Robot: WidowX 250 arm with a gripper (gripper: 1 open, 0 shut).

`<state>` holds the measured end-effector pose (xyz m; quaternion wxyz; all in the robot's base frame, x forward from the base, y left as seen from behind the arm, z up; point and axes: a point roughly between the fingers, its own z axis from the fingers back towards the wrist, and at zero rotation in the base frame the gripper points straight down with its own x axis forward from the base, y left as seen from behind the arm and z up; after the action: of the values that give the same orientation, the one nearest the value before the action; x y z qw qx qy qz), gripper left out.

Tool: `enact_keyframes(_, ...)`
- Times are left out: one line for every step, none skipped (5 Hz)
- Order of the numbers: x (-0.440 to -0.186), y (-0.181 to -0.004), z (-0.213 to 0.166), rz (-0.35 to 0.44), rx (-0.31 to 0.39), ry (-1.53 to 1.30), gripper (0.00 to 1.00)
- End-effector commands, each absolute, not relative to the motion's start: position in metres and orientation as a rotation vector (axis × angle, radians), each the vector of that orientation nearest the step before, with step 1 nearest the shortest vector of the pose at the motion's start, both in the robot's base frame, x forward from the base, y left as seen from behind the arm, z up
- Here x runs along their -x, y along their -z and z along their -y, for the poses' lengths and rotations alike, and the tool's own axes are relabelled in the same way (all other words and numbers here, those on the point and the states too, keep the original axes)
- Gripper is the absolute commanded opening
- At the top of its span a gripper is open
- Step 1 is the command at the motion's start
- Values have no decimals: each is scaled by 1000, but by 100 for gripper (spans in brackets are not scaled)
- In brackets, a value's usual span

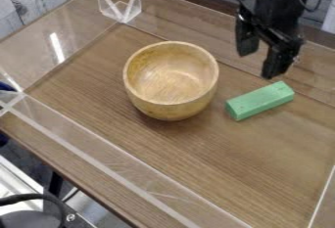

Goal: Put the green block in the brown bowl

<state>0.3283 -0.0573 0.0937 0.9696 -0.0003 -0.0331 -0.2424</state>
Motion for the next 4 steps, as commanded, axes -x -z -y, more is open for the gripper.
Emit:
enact_keyframes(-341, -97, 62, 111, 6, 520, 100)
enact_keyframes(-344, -81, 65, 91, 15, 557, 100)
enact_keyframes(-348, -66, 68, 70, 20, 583, 100)
enact_keyframes(-351, -53, 71, 49, 25, 599, 100)
